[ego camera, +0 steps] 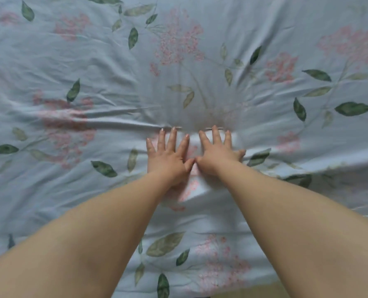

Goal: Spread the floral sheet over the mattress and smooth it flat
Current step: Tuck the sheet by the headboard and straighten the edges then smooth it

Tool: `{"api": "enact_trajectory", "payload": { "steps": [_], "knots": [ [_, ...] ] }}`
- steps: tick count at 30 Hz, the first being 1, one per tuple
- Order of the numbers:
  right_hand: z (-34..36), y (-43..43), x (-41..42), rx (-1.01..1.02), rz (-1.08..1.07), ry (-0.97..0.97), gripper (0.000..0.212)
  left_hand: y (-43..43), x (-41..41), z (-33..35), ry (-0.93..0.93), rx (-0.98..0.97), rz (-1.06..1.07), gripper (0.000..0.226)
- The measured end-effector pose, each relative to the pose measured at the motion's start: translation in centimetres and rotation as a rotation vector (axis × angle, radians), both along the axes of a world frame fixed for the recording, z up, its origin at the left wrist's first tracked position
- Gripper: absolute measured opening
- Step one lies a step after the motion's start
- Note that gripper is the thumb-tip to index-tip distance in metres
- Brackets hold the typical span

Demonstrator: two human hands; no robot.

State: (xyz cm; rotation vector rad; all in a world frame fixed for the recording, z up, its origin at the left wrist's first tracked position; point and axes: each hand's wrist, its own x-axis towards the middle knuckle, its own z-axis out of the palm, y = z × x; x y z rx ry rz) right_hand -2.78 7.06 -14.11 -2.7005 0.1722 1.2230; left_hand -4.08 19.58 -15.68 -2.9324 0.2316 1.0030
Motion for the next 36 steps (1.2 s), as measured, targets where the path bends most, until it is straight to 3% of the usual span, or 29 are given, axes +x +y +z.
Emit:
{"api": "enact_trajectory", "payload": {
  "steps": [15,23,25,29,30,32,36],
  "knots": [
    [1.0,0.1,-18.9,0.050,-0.060,0.190,0.070,2.5,-17.0,1.9,0.193,-0.030,-0.111,0.069],
    [0.7,0.8,-26.9,0.069,0.011,0.205,0.087,4.7,-25.0,2.1,0.199,0.001,-0.262,0.086],
    [0.4,1.1,-28.0,0.052,0.005,0.149,0.080,5.1,-26.2,2.2,0.177,0.015,-0.279,0.080],
    [0.2,1.6,-28.4,-0.030,0.008,-0.148,0.033,5.1,-26.6,2.4,-0.041,-0.049,-0.293,0.052],
    [0.3,1.7,-28.5,-0.045,0.022,-0.174,0.030,5.3,-26.6,2.5,-0.105,-0.073,-0.290,0.049],
    [0.5,1.7,-28.3,-0.055,0.052,-0.187,0.029,5.2,-26.6,2.7,-0.012,-0.099,-0.219,0.032],
    [1.5,1.6,-28.1,-0.070,0.130,-0.156,0.033,5.4,-26.3,3.0,0.076,-0.029,-0.224,0.030]
  ]
}}
